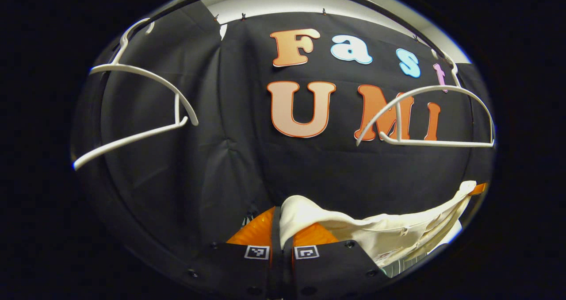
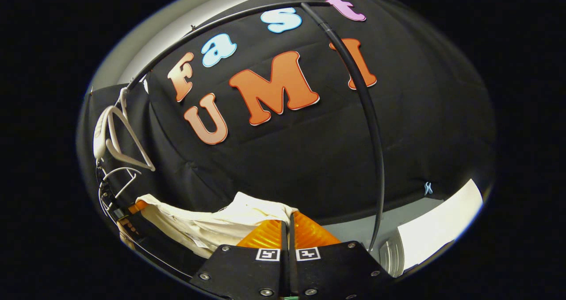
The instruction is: Grasp the clothes on the hanger with both hands and then place them into the laundry hamper below.
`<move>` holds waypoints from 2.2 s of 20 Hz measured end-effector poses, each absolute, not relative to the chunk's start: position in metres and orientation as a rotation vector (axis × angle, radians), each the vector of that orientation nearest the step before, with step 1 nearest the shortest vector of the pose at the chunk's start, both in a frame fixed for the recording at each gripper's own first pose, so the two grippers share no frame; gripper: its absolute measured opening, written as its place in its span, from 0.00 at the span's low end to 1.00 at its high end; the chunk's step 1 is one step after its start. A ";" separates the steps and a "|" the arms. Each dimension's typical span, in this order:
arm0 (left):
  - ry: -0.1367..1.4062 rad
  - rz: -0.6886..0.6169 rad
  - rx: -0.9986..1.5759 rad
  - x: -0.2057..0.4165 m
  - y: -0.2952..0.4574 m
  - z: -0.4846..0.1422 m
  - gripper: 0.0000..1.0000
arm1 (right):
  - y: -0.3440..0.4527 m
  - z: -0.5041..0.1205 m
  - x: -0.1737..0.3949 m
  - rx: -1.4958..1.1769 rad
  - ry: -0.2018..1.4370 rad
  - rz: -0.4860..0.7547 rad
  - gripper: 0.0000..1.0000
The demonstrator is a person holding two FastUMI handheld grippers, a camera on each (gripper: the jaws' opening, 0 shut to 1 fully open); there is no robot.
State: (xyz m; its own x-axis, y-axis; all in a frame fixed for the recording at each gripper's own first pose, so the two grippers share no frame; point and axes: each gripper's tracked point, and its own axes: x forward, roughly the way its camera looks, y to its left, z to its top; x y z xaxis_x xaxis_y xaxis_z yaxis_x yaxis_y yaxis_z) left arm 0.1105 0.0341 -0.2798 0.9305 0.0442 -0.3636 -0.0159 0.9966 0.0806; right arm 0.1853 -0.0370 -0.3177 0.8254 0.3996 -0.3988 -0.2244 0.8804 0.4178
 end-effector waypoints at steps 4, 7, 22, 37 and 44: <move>0.441 -0.013 0.087 0.097 0.013 -0.311 0.06 | -0.031 -0.357 0.165 0.350 0.568 0.319 0.00; 0.499 -0.053 0.096 0.090 -0.007 -0.343 0.07 | -0.025 -0.387 0.150 0.339 0.617 0.314 0.00; 0.771 -0.246 0.139 0.043 -0.117 -0.474 0.07 | -0.008 -0.504 0.099 0.303 0.805 0.254 0.00; 0.991 -0.320 0.168 0.005 -0.179 -0.576 0.07 | 0.007 -0.584 0.069 0.233 0.963 0.227 0.00; 1.076 -0.322 0.172 -0.009 -0.184 -0.602 0.07 | 0.008 -0.606 0.053 0.170 1.043 0.196 0.01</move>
